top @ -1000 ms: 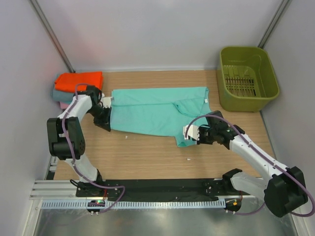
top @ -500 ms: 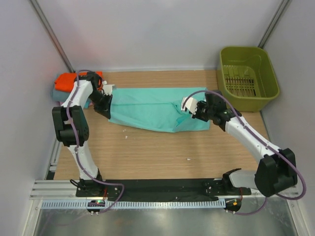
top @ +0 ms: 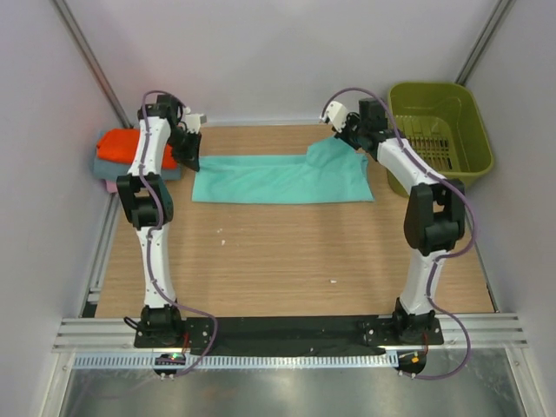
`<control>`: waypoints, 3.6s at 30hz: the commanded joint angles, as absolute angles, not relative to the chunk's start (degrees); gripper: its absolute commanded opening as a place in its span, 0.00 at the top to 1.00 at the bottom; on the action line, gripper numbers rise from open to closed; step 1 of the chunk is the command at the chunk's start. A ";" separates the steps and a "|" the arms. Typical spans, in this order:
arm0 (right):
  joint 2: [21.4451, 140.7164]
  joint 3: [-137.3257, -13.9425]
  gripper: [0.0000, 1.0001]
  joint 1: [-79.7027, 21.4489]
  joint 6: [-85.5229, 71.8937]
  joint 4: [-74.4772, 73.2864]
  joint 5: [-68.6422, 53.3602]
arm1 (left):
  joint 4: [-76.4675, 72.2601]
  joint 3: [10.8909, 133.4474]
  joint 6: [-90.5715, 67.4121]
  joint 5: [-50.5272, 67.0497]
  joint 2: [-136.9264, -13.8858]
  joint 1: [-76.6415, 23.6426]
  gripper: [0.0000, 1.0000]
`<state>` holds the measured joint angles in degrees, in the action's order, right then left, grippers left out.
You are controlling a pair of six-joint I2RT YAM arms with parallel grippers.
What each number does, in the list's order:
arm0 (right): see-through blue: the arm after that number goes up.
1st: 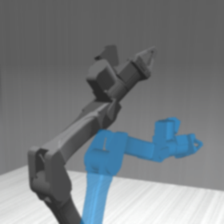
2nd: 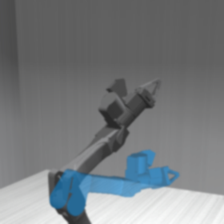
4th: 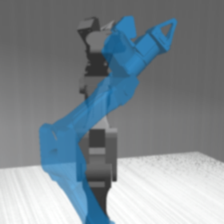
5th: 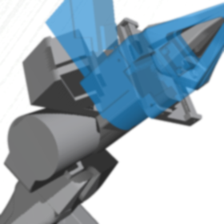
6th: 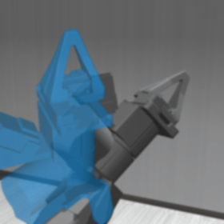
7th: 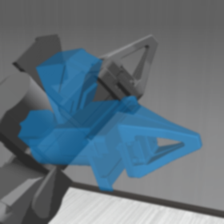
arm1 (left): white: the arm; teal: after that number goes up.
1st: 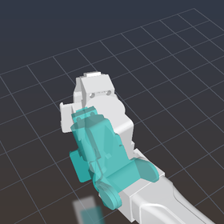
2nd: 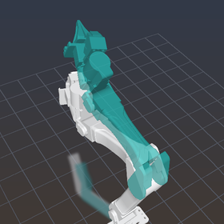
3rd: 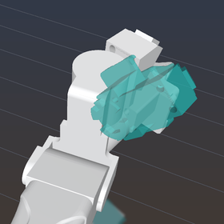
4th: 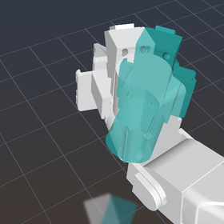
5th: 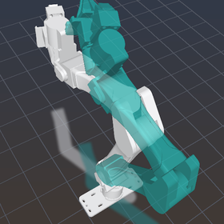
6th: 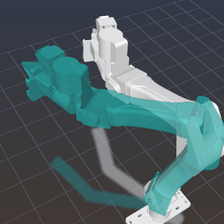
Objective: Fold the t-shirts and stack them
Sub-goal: Fold the tshirt
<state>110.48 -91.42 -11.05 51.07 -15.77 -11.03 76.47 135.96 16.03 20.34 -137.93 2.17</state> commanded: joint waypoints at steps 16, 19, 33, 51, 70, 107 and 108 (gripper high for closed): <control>107.05 -85.88 0.36 -13.45 29.82 -12.92 -8.17 | 65.82 121.89 7.47 20.21 -128.66 0.97 0.51; 109.24 -84.64 0.36 -13.53 25.94 -14.84 -9.14 | 70.13 131.19 7.21 22.41 -135.42 0.62 0.51; 121.20 -92.90 0.37 -13.45 19.25 -19.16 -8.70 | 68.56 127.98 7.82 17.49 -140.89 -1.40 0.54; 128.39 -101.76 0.37 -13.18 18.20 -24.17 -9.93 | 68.47 105.40 10.63 10.82 -126.32 -7.37 0.59; 137.12 -122.52 0.29 -15.29 13.89 -22.15 -8.00 | 62.93 78.32 8.26 0.53 -110.13 -26.27 0.59; 132.97 -106.08 0.27 -15.73 11.16 -29.71 -6.86 | 68.47 82.09 7.47 4.39 -119.62 -46.13 0.82; 133.33 -106.26 0.27 -15.91 10.99 -29.62 -6.94 | 68.47 82.09 7.30 4.66 -119.62 -46.84 0.82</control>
<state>131.59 -105.34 -15.05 11.42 -28.77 -7.14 68.84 80.75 7.88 1.17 -119.04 -44.62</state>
